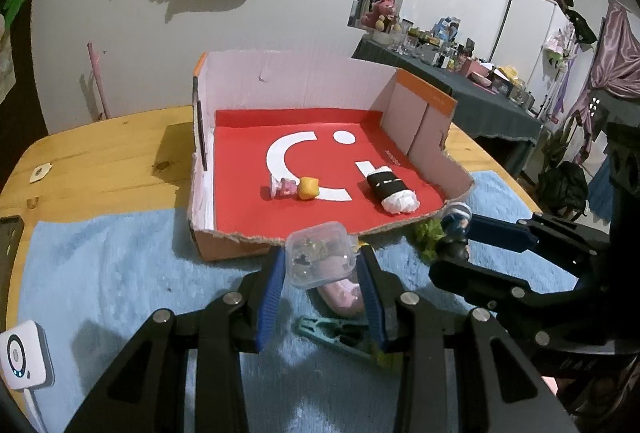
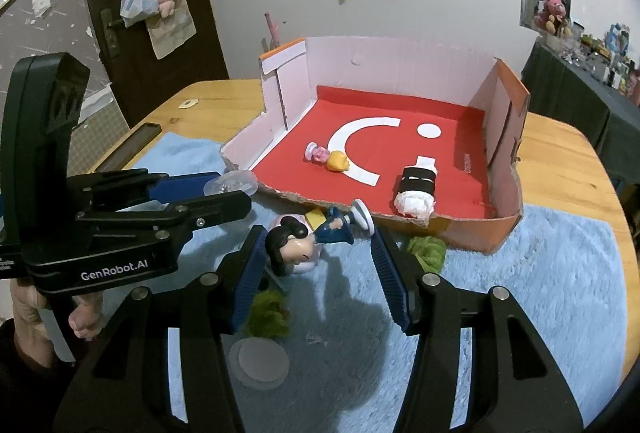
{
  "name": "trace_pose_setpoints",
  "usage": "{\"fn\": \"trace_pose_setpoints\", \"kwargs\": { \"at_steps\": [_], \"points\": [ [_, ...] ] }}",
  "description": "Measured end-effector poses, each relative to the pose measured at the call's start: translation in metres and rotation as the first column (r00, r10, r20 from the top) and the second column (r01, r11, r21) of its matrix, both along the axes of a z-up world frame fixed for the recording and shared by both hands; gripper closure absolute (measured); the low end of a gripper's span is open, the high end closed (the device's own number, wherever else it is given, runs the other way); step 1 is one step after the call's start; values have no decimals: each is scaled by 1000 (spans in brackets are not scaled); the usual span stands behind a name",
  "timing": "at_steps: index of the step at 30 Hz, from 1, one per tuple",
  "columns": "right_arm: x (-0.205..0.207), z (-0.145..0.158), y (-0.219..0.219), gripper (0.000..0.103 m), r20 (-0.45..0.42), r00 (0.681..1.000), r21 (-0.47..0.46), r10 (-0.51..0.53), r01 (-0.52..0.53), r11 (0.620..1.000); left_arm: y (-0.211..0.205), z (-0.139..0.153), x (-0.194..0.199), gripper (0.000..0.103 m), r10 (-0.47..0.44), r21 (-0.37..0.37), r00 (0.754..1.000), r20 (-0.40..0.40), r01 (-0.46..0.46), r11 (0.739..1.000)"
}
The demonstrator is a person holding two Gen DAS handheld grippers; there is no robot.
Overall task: Organize objects
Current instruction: 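Carry the clear plastic box with the left tool while the right tool carries the doll into the red box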
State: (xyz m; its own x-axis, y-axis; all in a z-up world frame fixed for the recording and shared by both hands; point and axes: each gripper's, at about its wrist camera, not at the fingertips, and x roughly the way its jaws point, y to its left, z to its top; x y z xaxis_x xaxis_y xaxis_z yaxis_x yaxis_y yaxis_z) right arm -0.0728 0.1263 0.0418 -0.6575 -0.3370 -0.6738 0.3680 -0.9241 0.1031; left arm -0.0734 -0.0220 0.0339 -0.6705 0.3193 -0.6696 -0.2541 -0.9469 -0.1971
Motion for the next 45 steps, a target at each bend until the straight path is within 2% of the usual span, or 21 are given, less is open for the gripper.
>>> {"fn": "trace_pose_setpoints", "kwargs": {
  "at_steps": [25, 35, 36, 45],
  "points": [
    [-44, 2, 9, 51, 43, 999, -17, -12, 13, 1000, 6, 2, -43, 64, -18, -20, 1000, 23, 18, 1000],
    [-64, -5, 9, 51, 88, 996, -26, -3, 5, 1000, 5, -6, -61, 64, -29, -33, 998, 62, 31, 999],
    [-66, -6, 9, 51, 92, 996, -25, -1, 3, 1000, 5, -7, -63, 64, -62, -35, 996, 64, 64, 997],
    [-84, -19, 4, 51, 150, 988, -20, 18, -15, 1000, 6, -22, -75, 64, -56, -71, 992, 117, 65, 995]
  ]
}}
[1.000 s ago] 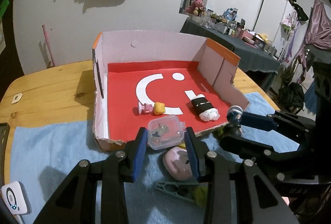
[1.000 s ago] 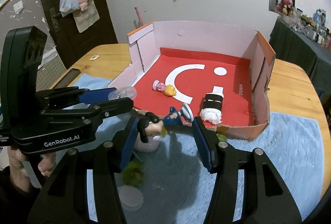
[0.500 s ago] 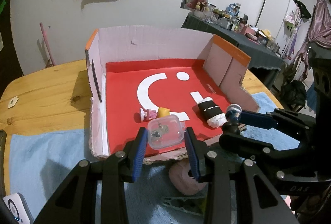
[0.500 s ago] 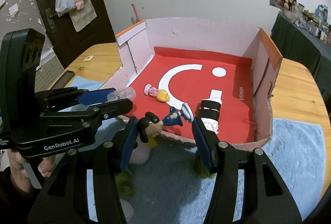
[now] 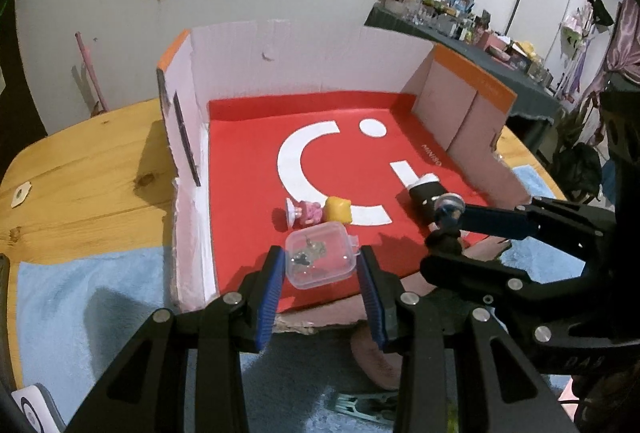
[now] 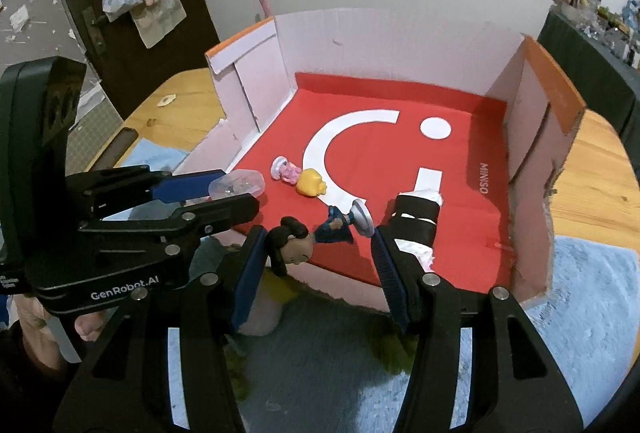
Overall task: Organize objects
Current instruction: 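Carry the clear plastic box with the left tool while the right tool carries the doll into the red box, then lower the clear box onto the red floor with the left tool while the right tool releases the doll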
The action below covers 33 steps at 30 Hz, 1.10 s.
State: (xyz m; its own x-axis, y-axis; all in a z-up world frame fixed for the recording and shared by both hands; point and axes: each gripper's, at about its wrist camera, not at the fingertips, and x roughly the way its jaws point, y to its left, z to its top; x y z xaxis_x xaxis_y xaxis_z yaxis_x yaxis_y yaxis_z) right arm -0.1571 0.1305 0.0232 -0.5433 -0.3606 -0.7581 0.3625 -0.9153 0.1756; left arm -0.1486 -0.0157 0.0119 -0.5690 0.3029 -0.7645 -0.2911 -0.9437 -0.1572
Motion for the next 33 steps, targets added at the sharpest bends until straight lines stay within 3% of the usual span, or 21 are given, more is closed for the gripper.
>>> {"fn": "trace_pose_setpoints", "kwargs": {
  "at_steps": [13, 18, 20, 33],
  "points": [
    [-22, -16, 6, 51, 98, 995, -12, 9, -8, 1000, 4, -5, -10, 64, -12, -19, 1000, 21, 12, 1000],
    [-30, -21, 12, 51, 127, 992, 29, -15, 11, 1000, 12, -7, -13, 64, -33, -52, 999, 27, 35, 998],
    [-31, -23, 16, 51, 121, 992, 73, -39, 30, 997, 15, -8, -15, 64, -40, -57, 999, 36, 42, 997],
    [-37, -28, 24, 51, 72, 993, 130, -91, 81, 988, 22, -17, -32, 64, -37, -45, 998, 52, 39, 998]
  ]
}}
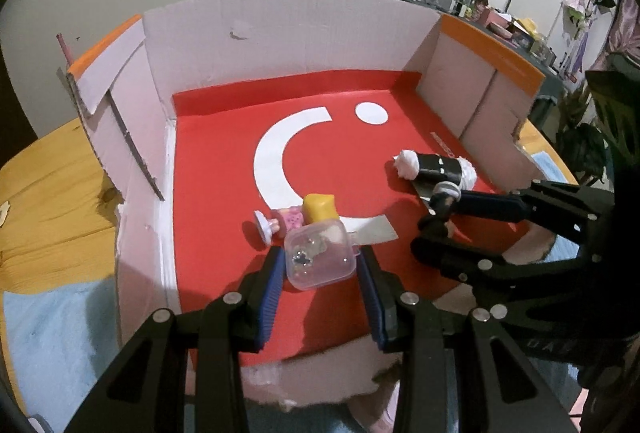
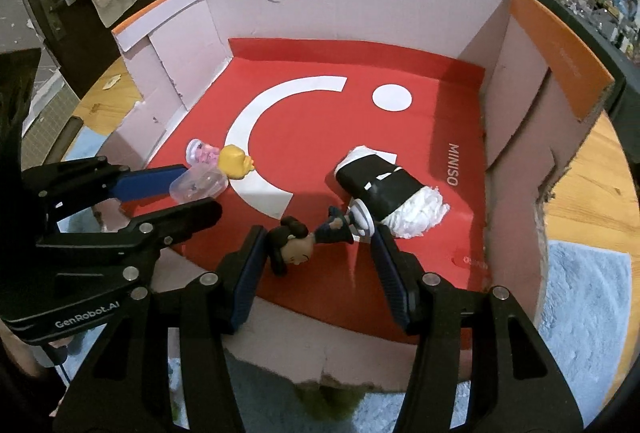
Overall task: Organize objects
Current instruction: 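Lower the clear box onto the red floor with the left tool while the right tool releases the doll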
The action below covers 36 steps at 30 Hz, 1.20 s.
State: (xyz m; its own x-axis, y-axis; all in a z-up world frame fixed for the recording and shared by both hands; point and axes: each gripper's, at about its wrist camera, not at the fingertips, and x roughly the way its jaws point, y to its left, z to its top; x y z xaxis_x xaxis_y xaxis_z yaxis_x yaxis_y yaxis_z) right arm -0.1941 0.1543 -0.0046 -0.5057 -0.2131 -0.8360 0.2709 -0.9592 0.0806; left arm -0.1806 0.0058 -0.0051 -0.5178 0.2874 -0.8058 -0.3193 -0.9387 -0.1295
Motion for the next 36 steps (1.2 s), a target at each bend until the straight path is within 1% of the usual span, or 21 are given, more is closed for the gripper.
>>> {"fn": "trace_pose_setpoints", "kwargs": {
  "at_steps": [6, 10, 33, 36],
  "points": [
    [-3, -4, -3, 51, -46, 999, 55, -17, 20, 998, -1, -2, -4, 64, 9, 2, 1000, -10, -9, 1000],
    [-2, -5, -2, 51, -61, 998, 69, -20, 24, 997, -2, -3, -4, 64, 10, 8, 1000, -14, -10, 1000],
    [-2, -1, 1, 50, -58, 998, 43, -13, 16, 999, -4, -1, -3, 63, 18, 13, 1000, -18, -17, 1000],
    [-1, 1, 1, 50, -61, 998, 36, -12, 14, 999, -3, 0, -2, 60, 17, 12, 1000, -21, -17, 1000]
  ]
}}
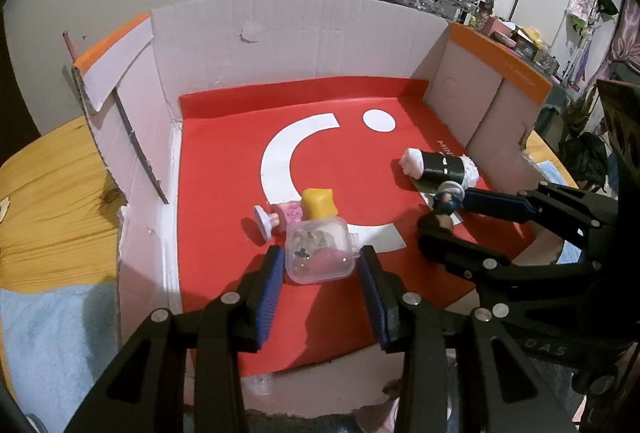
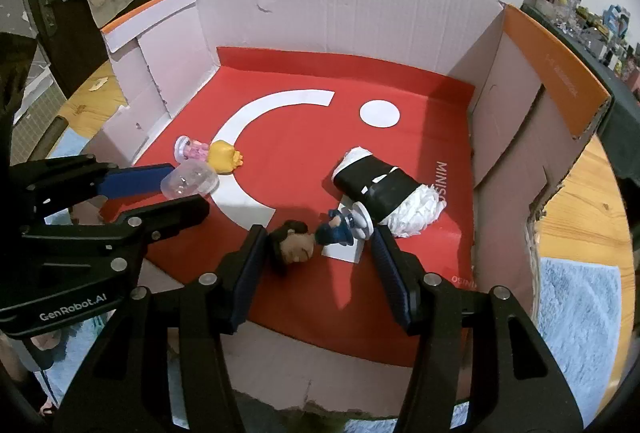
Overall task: Organize objects
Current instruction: 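Lower the clear box onto the red floor with the left tool while the right tool releases the doll, then withdraw both tools from the box back over the blue rug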
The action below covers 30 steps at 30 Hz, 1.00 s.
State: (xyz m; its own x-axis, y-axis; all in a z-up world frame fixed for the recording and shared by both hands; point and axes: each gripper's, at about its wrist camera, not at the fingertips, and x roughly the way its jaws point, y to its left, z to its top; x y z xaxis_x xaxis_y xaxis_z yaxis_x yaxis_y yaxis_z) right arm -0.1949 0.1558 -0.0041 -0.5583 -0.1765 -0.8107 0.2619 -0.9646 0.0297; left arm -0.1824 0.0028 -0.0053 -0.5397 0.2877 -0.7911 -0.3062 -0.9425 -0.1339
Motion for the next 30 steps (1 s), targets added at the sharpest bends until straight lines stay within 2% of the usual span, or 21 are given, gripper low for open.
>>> {"fn": "trace_pose_setpoints", "kwargs": {
  "at_steps": [11, 14, 21, 27, 30],
  "points": [
    [3, 2, 0, 48, -5, 1000, -14, 1, -1, 1000, -2, 4, 4, 58, 6, 5, 1000, -10, -6, 1000],
    [5, 4, 0, 44, -10, 1000, -16, 2, -2, 1000, -3, 5, 6, 52, 11, 4, 1000, -18, -11, 1000],
    [11, 7, -2, 43, -19, 1000, -18, 6, -7, 1000, -5, 10, 11, 49, 15, 8, 1000, -27, -14, 1000],
    [16, 11, -2, 36, -32, 999, -16, 4, -4, 1000, -6, 12, 15, 46, 17, 6, 999, -37, -17, 1000],
    [19, 13, -2, 34, -39, 999, -16, 2, -3, 1000, -8, 14, 17, 39, 30, 5, 998, -47, -30, 1000]
  ]
}}
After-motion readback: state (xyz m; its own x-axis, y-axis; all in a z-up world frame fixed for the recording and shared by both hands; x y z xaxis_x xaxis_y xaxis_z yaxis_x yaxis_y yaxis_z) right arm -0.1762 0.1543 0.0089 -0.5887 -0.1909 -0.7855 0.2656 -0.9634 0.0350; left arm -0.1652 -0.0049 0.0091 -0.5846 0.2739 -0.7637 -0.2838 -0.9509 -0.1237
